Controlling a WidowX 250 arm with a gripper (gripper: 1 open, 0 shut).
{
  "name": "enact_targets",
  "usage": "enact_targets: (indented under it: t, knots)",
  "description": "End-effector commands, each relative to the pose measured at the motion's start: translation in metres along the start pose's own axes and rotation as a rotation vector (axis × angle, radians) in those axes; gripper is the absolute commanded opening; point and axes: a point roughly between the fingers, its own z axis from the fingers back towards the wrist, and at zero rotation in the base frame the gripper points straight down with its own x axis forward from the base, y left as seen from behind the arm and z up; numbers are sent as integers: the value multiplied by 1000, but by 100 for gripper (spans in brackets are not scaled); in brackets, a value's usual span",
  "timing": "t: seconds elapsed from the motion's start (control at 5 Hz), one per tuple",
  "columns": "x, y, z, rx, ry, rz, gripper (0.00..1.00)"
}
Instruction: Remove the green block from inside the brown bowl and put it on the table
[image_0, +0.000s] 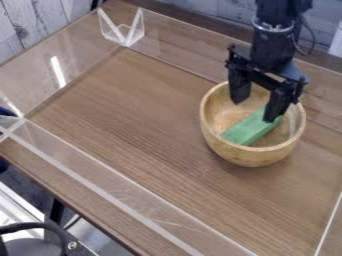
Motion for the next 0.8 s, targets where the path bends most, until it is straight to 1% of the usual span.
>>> enact_targets:
  t: [0.0, 0.4, 0.6]
  knots:
    - [10, -3, 5, 2, -40, -18, 100]
    - [14, -4, -11, -3, -10, -23, 100]
    - [15, -3, -16, -5, -3, -18, 0]
